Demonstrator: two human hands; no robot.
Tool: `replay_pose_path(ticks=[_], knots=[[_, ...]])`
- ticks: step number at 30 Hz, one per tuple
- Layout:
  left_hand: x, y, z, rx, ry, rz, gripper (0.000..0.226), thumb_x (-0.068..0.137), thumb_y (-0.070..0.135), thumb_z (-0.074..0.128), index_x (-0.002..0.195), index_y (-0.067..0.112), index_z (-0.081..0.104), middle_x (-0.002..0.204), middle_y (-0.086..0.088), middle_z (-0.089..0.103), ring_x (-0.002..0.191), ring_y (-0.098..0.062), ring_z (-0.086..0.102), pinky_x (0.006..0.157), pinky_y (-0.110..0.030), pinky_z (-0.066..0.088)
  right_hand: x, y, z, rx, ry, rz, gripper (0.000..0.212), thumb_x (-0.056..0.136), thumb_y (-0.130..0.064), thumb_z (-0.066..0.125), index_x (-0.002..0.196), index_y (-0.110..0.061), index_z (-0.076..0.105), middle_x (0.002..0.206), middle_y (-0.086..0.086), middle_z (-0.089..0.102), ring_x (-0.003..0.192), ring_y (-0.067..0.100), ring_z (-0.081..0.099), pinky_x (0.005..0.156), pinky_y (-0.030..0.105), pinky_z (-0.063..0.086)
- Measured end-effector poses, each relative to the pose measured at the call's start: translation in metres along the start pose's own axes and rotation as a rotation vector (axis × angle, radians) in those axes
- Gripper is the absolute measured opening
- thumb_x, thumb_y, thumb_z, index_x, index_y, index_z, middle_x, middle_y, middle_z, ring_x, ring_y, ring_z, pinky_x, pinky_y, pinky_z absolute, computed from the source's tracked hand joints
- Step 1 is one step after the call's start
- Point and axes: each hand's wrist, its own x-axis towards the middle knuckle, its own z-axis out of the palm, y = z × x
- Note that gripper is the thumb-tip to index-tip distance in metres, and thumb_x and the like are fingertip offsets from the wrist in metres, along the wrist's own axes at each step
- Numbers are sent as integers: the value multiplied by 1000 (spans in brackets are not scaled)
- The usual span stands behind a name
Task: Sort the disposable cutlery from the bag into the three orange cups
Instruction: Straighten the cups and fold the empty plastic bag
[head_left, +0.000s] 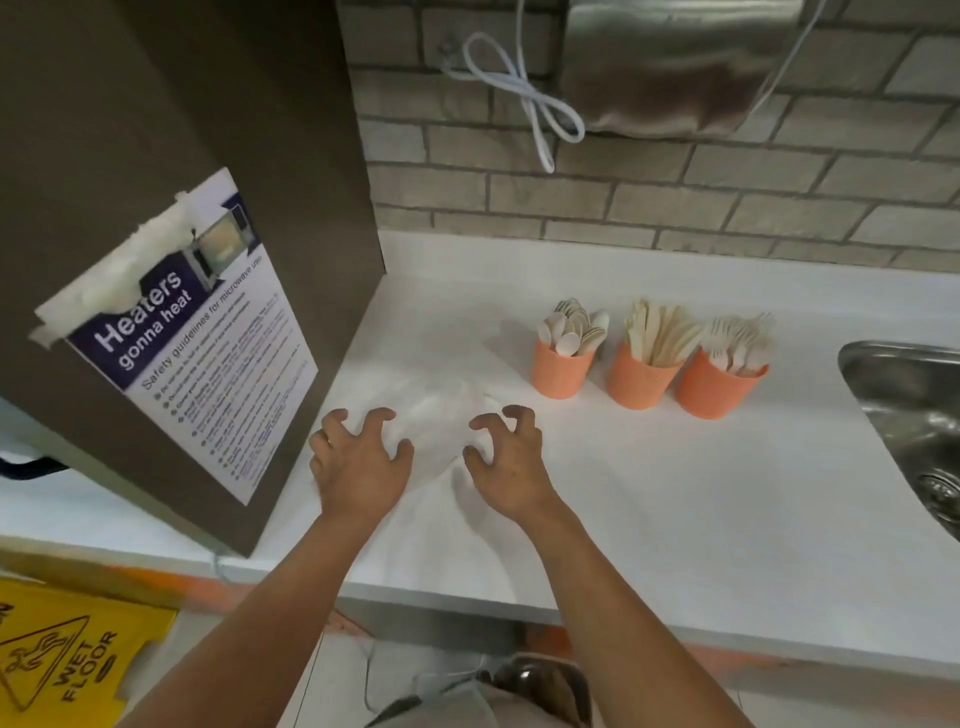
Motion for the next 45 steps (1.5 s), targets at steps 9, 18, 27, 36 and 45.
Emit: replay_pose_path(ticks=[9, 18, 27, 36, 45], knots=[[0, -32, -1, -302, -284, 239, 61, 93, 2, 64, 143, 34, 49, 136, 1, 51, 122, -22, 52, 101, -28, 45, 24, -13, 2, 50, -29, 253, 79, 97, -33, 61, 161, -25, 15, 156, 14, 31, 138, 41, 33, 113, 47, 28], [-4, 4, -4, -452, -102, 242, 40, 98, -2, 61, 130, 22, 62, 113, -2, 57, 98, -16, 61, 88, -17, 48, 5, 26, -34, -132, 22, 344, 27, 98, -7, 52, 120, -1, 64, 122, 18, 68, 116, 37, 62, 88, 29, 45], [-13, 61, 0, -384, -172, 85, 20, 100, 28, 56, 83, 16, 57, 84, -2, 64, 78, -26, 62, 65, -32, 45, -31, 30, -123, 189, 94, 388, 28, 94, -28, 65, 116, -13, 57, 103, 3, 65, 88, 23, 61, 68, 29, 42], [-62, 134, 0, -1027, -612, -122, 20, 93, 19, 74, 109, 9, 70, 101, -12, 75, 86, -24, 67, 81, -38, 55, -80, 92, -215, 986, 20, 321, 42, 90, 16, 52, 126, -3, 64, 106, 15, 72, 87, 27, 71, 65, 33, 58], [-123, 185, 16, -501, 3, 91, 14, 91, 4, 56, 79, 9, 55, 74, -7, 61, 66, -25, 53, 56, -31, 41, -115, 129, -264, 322, 66, 371, 18, 85, -23, 72, 101, -20, 63, 80, -9, 63, 66, 14, 56, 56, 24, 38]])
